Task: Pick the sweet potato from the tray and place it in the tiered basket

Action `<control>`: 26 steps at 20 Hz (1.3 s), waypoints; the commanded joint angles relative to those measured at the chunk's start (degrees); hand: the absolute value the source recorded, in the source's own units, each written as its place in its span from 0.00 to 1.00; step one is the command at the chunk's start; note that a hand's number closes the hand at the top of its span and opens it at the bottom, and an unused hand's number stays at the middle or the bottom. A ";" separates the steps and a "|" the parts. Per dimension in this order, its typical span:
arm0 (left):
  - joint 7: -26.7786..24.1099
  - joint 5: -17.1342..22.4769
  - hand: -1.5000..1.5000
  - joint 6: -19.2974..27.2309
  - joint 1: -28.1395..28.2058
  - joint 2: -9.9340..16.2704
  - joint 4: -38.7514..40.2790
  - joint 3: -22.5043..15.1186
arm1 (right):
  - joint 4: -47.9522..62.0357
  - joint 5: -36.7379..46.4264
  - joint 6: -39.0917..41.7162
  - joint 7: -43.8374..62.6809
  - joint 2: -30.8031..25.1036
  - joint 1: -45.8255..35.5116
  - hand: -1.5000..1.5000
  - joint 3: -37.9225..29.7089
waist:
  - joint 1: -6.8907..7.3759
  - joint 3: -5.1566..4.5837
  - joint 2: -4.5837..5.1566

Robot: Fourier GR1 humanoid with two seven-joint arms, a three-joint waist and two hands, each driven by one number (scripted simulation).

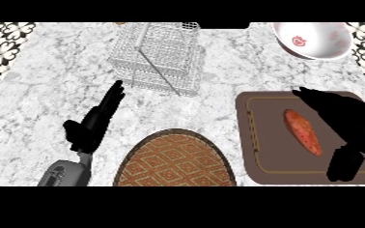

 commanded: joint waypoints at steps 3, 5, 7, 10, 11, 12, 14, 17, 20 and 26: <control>3.12 -0.96 0.50 -0.36 0.79 -1.76 -2.75 0.81 | 3.74 6.27 0.64 -2.23 7.75 1.40 0.00 -1.00 | 0.03 0.01 -0.03; -1.93 -2.99 0.50 -0.20 3.16 -1.93 -2.15 0.80 | 5.96 7.70 -0.01 -9.71 4.98 4.27 0.00 -4.15 | -0.06 0.01 -0.03; -0.59 -2.50 0.50 -2.11 0.99 -1.71 -0.07 2.31 | 7.72 12.36 -1.10 -10.40 6.99 5.40 0.00 -3.48 | -0.13 0.01 0.01; 0.47 -2.43 0.50 -2.51 -2.43 -2.89 1.79 3.33 | 13.45 16.11 -2.59 -13.86 8.77 4.17 0.00 -3.54 | -0.08 0.01 0.07; 1.02 -5.14 0.50 0.44 2.46 -5.08 -2.12 -0.15 | 12.68 15.95 -0.66 -8.32 12.07 2.08 0.00 -2.86 | 0.15 0.01 0.02; 1.45 -1.32 0.50 -4.76 -1.53 -1.33 0.19 4.34 | 16.61 17.77 -2.08 -10.28 12.91 0.87 0.00 -2.69 | 0.17 0.01 0.08; 2.06 -2.30 0.50 -3.44 2.24 -1.13 -4.68 4.04 | 13.48 17.84 -4.07 -16.07 8.54 9.11 0.00 -5.66 | -0.16 0.02 -0.06; -3.30 -5.56 0.50 -2.33 0.16 -4.38 2.64 3.60 | 20.99 22.26 -5.91 -19.75 12.07 5.73 0.00 -5.09 | -0.09 0.01 0.07; -1.56 -6.78 0.50 -2.05 1.10 -5.64 0.75 3.63 | 16.31 22.69 -1.32 -17.95 14.07 6.71 0.00 -7.80 | -0.18 0.00 -0.01; 2.70 -4.73 0.50 -5.76 2.41 -3.63 -3.70 6.53 | 26.61 27.85 -2.61 -24.47 17.22 2.38 0.00 -8.56 | 0.13 0.01 0.03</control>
